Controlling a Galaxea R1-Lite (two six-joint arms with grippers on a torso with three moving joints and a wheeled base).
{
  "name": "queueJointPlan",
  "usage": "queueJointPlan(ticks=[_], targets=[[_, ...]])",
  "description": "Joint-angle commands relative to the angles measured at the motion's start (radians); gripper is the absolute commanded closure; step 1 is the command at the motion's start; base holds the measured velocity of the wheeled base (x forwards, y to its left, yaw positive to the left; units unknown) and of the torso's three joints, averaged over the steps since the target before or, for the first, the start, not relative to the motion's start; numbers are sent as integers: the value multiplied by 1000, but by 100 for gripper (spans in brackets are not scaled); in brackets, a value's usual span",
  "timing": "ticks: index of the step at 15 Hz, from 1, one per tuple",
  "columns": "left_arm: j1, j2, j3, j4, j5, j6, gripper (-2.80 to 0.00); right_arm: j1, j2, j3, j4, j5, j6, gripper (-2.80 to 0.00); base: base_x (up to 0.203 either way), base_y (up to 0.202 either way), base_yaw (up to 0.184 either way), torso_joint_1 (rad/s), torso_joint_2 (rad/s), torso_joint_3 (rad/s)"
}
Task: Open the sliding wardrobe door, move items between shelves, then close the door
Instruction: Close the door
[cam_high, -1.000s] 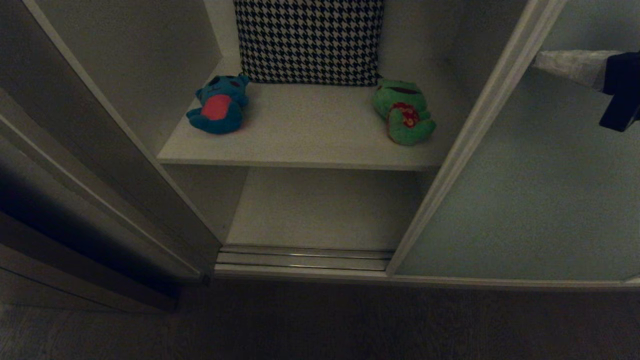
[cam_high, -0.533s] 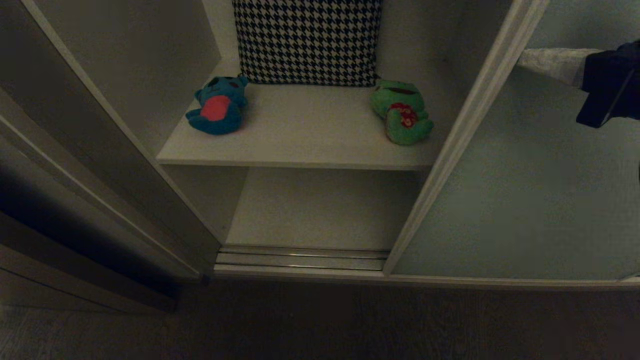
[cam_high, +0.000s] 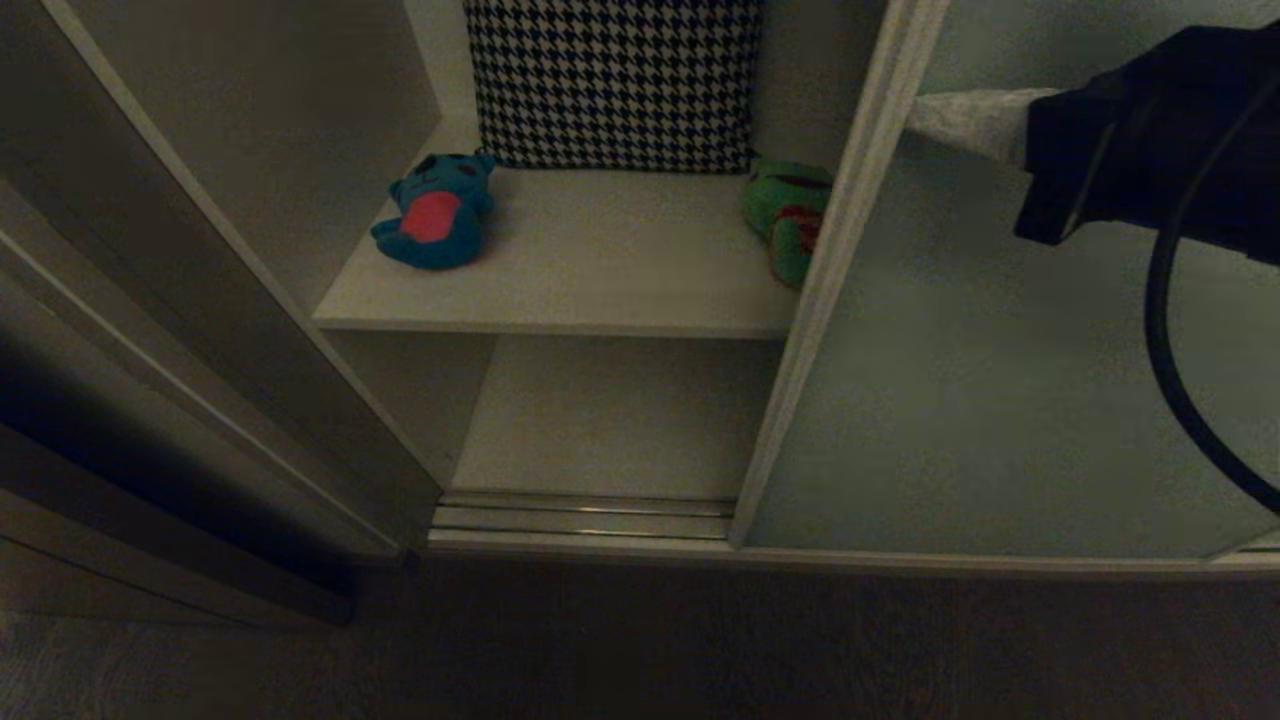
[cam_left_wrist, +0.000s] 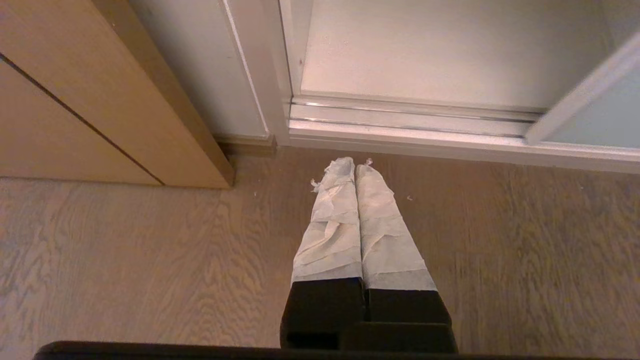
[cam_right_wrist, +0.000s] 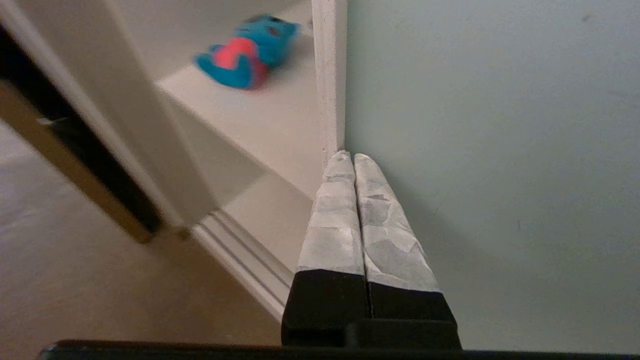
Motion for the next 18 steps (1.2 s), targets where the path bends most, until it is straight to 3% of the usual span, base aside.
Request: queueJointPlan(ticks=[1, 8, 10, 13, 18], targets=[[1, 1, 0, 1, 0, -1, 0, 71, 82, -62, -4, -10, -2, 0, 0, 0, 0, 0, 0, 0], [1, 1, 0, 1, 0, -1, 0, 277, -39, -14, 54, -8, 1, 0, 0, 0, 0, 0, 0, 0], [1, 1, 0, 1, 0, 0, 0, 280, -96, 18, 64, -19, 2, 0, 0, 0, 0, 0, 0, 0], [1, 1, 0, 1, 0, -1, 0, 189, -195, 56, 120, -119, -1, 0, 0, 0, 0, 0, 0, 0], [0, 1, 0, 1, 0, -1, 0, -178, -391, 196, 277, -140, -12, 0, 0, 0, 0, 0, 0, 0]])
